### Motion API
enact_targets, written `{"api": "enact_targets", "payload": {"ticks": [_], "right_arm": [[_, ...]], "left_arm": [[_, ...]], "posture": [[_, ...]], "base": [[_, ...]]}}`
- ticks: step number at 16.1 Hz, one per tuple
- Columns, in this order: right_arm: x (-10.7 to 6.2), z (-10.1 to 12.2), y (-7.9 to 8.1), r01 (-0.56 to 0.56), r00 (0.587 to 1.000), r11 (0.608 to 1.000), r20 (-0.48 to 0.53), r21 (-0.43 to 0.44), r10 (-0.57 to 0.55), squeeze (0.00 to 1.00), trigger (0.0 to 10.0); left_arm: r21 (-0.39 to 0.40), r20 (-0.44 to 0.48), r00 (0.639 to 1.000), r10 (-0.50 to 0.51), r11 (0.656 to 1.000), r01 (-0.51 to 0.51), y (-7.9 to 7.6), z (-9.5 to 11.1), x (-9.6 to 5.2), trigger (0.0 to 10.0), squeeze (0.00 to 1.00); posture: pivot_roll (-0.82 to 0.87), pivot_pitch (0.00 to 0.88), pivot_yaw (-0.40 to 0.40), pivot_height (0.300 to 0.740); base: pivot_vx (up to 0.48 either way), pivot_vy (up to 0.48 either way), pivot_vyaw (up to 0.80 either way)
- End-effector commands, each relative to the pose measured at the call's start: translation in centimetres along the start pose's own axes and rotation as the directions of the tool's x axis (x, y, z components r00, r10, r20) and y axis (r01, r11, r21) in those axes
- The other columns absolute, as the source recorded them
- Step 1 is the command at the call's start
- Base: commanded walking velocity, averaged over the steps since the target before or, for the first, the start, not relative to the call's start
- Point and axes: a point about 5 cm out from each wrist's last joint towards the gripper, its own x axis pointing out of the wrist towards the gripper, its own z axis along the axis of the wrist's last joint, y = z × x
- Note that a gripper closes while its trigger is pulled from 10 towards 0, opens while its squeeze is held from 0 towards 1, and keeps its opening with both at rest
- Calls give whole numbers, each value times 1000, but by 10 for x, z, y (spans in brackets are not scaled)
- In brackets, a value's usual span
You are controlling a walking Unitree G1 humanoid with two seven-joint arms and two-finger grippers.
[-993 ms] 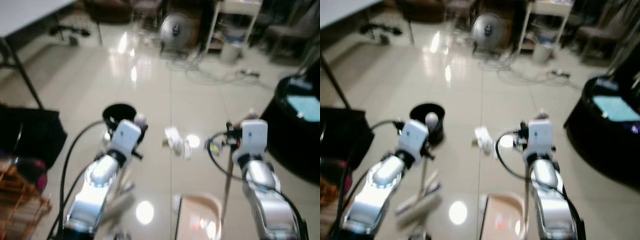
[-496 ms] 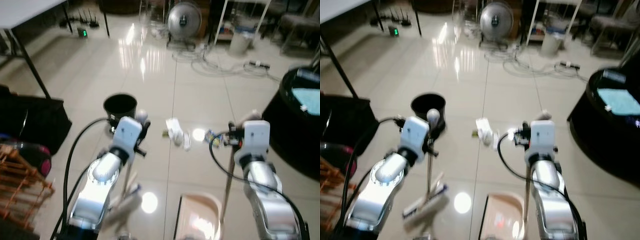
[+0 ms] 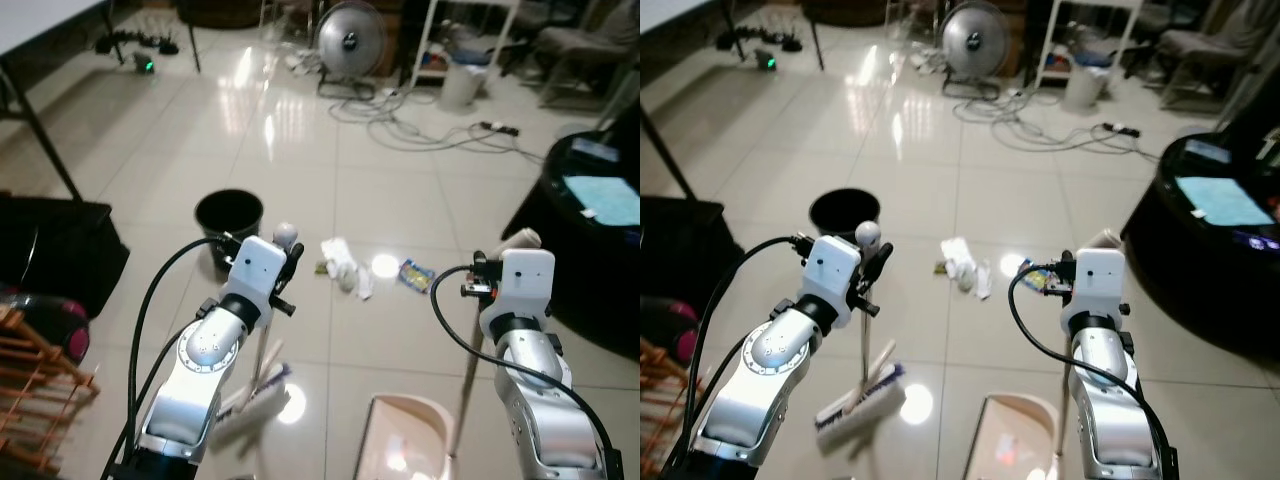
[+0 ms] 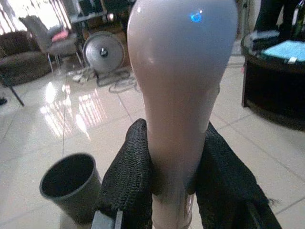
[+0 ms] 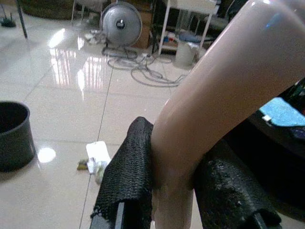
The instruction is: Sweep floor
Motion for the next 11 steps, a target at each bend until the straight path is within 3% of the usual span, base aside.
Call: {"api": "enact_targets", "payload": {"ticks": [1,4,9,11], "right_arm": [[0,-1,-11,55,998,998,12,0,-55,0,10000],[2,1,-17,74,997,997,26,10,-74,0,10000],[4,1,-15,60,998,998,36,6,-60,0,10000],[6,5,-10,34,998,999,54,-18,-33,0,10000]], "left_arm": [[24,21,1000,0,1000,0,0,3,2,10000,0],[-4,33,999,17,1000,-17,1,4,1,10000,0],[23,56,998,-2,1000,0,-4,7,3,10000,0],[26,57,998,-1,1000,0,-5,8,5,10000,0]], "posture": [[17,48,-47,740],[17,50,-50,740],[14,56,-52,740],[11,58,-51,740]], "base": [[0,0,0],[0,0,0],[0,-48,-800],[0,-306,0]]}}
